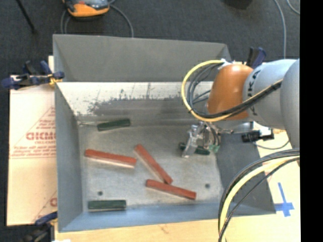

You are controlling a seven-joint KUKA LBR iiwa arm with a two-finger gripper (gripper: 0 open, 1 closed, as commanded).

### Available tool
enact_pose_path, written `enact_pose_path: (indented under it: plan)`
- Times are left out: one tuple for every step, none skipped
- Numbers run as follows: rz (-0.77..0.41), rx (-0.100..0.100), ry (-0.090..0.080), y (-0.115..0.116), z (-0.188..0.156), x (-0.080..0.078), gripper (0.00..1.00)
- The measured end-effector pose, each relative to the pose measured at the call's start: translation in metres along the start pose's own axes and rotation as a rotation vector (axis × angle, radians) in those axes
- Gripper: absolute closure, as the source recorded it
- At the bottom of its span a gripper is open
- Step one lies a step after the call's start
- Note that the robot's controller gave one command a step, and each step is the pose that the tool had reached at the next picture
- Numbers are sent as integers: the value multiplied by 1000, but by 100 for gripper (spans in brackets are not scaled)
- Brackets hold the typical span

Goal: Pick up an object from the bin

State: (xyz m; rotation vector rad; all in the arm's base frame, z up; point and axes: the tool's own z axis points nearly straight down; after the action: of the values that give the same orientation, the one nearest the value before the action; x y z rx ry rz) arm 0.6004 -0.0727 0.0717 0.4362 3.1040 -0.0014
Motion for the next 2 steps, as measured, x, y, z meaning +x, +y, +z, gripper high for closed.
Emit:
enact_pose_path:
  plan:
    - [0,0,0,0,0,0,100]
    - [0,1,6,0,-4,2,100]
